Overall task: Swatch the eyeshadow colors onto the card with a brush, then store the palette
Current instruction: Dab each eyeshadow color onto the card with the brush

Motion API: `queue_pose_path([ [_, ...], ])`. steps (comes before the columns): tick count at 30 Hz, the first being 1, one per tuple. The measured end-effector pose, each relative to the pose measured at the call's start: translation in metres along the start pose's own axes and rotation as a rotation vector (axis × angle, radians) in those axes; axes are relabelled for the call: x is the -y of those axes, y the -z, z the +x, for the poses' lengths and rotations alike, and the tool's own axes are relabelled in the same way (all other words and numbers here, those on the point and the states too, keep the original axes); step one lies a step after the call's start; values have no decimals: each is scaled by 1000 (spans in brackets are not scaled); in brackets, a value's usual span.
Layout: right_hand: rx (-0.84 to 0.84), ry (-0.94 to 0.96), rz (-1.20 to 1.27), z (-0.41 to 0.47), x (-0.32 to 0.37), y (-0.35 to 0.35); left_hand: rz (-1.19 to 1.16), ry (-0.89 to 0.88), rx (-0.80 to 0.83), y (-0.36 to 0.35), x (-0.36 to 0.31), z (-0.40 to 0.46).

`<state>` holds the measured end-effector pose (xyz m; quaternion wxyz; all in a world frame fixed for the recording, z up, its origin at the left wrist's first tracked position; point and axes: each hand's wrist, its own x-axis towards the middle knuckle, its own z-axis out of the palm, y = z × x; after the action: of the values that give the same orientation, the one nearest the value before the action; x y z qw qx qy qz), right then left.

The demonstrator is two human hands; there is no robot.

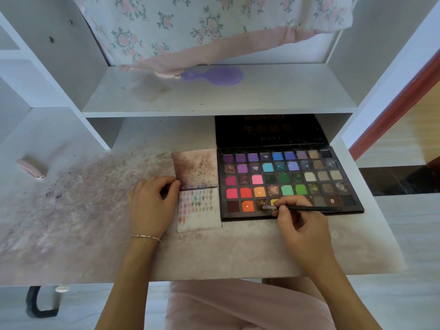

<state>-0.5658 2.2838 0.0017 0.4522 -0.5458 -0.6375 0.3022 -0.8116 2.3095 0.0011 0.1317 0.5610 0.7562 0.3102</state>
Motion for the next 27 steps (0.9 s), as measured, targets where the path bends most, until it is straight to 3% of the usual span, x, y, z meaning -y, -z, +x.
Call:
queue_pose_path([
  [18, 12, -14, -23, 0, 1, 1, -1, 5, -1, 0, -1, 0],
  [27, -104, -47, 66, -2, 5, -2, -6, 15, -5, 0, -1, -1],
])
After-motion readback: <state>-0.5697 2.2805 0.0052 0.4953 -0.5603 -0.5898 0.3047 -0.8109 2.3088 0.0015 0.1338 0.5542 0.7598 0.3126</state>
